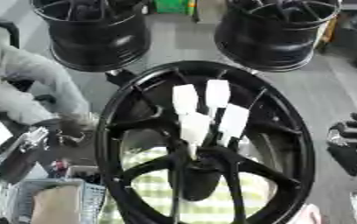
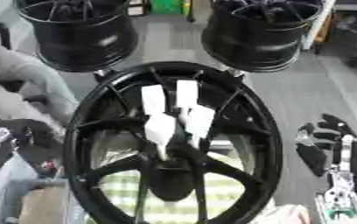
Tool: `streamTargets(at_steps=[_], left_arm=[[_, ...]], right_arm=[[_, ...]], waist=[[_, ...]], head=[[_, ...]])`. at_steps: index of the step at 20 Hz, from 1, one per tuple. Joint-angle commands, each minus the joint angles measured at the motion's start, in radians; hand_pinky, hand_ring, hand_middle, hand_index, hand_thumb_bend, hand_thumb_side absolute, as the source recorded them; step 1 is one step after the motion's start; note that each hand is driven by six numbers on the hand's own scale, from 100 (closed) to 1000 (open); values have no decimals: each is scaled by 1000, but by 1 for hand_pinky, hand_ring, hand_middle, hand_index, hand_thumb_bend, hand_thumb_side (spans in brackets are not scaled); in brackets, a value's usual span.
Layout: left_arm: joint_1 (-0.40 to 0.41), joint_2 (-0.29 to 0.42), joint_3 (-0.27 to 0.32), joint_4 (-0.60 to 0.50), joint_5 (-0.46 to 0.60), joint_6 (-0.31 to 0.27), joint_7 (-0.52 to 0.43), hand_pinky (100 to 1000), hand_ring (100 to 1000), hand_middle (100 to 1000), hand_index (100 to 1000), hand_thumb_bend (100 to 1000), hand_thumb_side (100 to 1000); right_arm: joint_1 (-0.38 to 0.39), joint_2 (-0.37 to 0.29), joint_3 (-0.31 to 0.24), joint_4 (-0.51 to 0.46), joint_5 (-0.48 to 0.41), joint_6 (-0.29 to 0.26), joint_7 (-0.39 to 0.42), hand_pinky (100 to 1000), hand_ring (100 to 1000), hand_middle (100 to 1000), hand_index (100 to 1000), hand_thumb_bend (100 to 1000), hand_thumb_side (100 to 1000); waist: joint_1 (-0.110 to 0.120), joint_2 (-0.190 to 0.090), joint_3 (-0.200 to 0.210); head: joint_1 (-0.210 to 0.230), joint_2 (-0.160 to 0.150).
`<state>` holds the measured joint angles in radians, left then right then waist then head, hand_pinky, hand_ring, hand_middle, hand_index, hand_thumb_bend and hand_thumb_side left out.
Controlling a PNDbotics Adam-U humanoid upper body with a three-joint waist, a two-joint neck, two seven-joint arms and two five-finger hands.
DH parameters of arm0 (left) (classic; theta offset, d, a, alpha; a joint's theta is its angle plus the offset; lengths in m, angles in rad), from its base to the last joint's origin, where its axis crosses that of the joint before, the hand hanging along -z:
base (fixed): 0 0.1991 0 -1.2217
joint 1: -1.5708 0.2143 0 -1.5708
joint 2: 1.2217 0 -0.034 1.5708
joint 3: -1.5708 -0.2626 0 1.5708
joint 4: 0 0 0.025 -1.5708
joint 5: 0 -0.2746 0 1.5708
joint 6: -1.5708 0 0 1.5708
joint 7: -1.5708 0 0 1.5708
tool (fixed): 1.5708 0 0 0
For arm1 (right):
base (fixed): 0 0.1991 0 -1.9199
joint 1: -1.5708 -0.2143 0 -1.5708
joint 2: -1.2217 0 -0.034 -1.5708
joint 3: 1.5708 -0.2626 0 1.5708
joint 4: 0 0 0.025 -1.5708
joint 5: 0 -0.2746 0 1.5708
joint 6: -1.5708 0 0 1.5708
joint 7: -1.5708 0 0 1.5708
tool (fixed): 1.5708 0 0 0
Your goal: Pull the pin out of the wheel hub.
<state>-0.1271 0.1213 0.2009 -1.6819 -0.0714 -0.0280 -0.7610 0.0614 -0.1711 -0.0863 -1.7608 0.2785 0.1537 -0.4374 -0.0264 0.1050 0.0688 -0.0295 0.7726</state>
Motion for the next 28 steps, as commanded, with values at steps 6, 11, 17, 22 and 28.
streamTargets(at_steps=[6,11,17,22,28], left_arm=[[-32,31,10,-20,11,-12,18,689,745,686,763,100,862],[-82,82,11,-11,41,-43,39,689,748,690,764,100,783],[-254,267,-38,47,152,-179,74,692,747,696,774,100,554],[-450,443,-127,144,243,-368,107,699,742,705,786,100,365],[-676,559,-306,266,247,-611,88,718,739,723,806,100,244]], right_arm=[[-8,-8,-9,-17,-2,-2,-5,577,640,672,796,100,177],[-7,-10,-9,-16,-1,-2,-5,577,639,672,796,100,177],[-5,-16,-7,-15,-1,-2,-4,577,639,671,796,100,176],[-3,-21,-5,-15,1,-3,-1,577,639,671,796,100,175],[0,-31,0,-15,3,-1,4,577,639,670,795,100,173]], waist=[[4,-9,-1],[7,-10,-2],[14,-11,-14],[21,-14,-26],[27,-20,-39]], head=[[-3,-3],[-5,-3],[-4,-3],[-1,-3],[3,-3]])
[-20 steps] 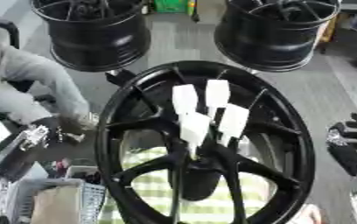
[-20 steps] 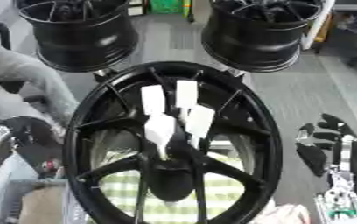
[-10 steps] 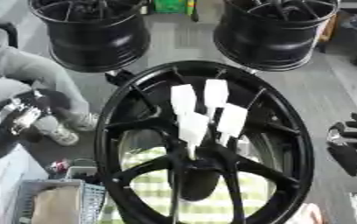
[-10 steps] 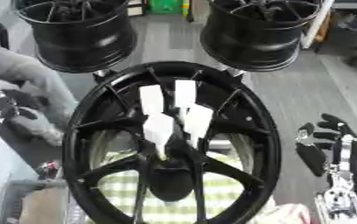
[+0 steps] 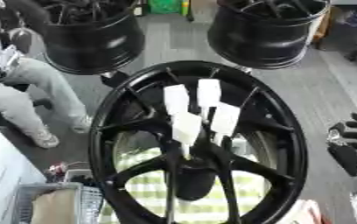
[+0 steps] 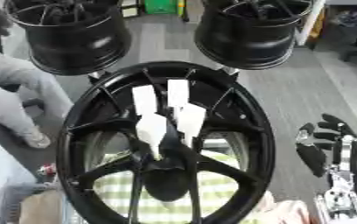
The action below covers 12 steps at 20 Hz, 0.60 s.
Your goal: Pull the pin out of the wheel hub.
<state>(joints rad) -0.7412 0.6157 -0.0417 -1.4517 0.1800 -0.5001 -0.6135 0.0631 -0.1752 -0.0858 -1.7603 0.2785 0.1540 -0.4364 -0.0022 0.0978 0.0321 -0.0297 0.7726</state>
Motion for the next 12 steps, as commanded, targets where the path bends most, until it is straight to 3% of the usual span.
streamTargets(at_steps=[1,6,12], left_arm=[[-98,73,-100,58,-18,-184,-69,726,738,729,813,100,246],[-250,46,-257,174,-99,-380,-131,740,741,742,824,100,257],[-368,-54,-421,223,-183,-407,-281,739,709,728,827,100,279]], right_arm=[[-1,-29,0,-15,3,-1,4,577,638,670,795,100,172],[5,-39,2,-14,5,0,6,577,638,670,796,100,171],[14,-46,2,-12,7,0,6,577,638,669,795,100,171]], waist=[[5,-15,-4],[15,-23,-12],[28,-31,-23]], head=[[4,-3],[5,-3],[3,-3]])
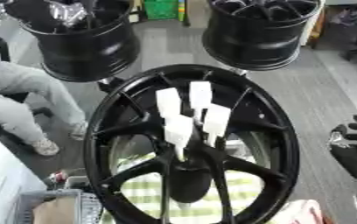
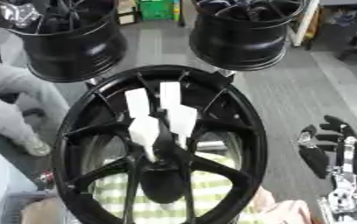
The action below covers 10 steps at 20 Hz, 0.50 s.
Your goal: Pull the pin out of the wheel hub.
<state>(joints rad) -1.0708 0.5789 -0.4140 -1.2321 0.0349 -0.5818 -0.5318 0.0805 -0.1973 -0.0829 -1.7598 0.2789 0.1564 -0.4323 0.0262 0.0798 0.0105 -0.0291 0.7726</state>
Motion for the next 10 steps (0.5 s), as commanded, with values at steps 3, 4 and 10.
streamTargets(at_steps=[3,4,10], left_arm=[[-61,-61,-125,-14,-140,-325,-374,741,694,735,828,172,292],[-65,-73,-147,-21,-171,-325,-374,742,695,738,830,193,296],[-72,-97,-236,-74,-286,-325,-375,749,706,742,828,276,304]], right_arm=[[-3,-26,-2,-12,7,-3,1,577,638,669,795,100,173],[-4,-26,-1,-11,7,-4,2,577,638,669,795,100,173],[-4,-27,0,-9,7,-6,2,577,638,669,795,100,173]], waist=[[4,-14,-4],[5,-14,-6],[9,-14,-9]], head=[[3,-3],[3,-3],[3,-3]])
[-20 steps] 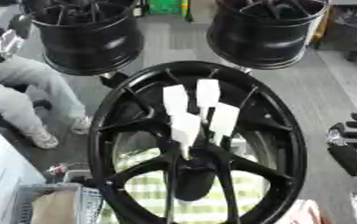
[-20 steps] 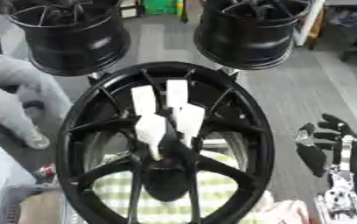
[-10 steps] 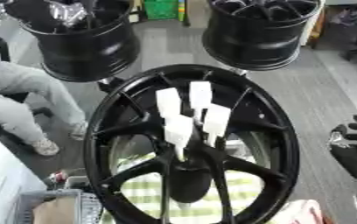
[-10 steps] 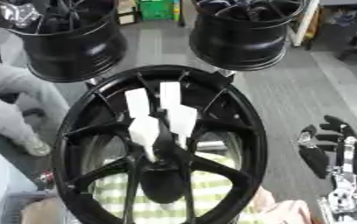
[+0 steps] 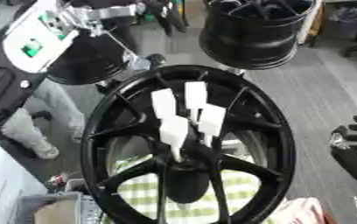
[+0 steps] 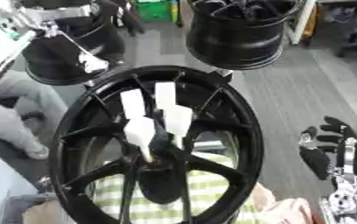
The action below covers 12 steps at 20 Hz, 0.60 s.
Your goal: Pull the pin out of the wheel hub.
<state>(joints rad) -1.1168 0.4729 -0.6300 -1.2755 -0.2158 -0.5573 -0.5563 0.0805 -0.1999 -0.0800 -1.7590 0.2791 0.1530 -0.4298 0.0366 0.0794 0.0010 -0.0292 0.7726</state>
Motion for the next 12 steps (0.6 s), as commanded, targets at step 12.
streamTargets(at_steps=[12], left_arm=[[-4,52,-72,-47,-188,-350,-351,774,744,771,843,437,301]], right_arm=[[-4,-26,-5,-6,6,-6,-1,577,637,668,795,100,177]], waist=[[6,-15,4]], head=[[1,-3]])
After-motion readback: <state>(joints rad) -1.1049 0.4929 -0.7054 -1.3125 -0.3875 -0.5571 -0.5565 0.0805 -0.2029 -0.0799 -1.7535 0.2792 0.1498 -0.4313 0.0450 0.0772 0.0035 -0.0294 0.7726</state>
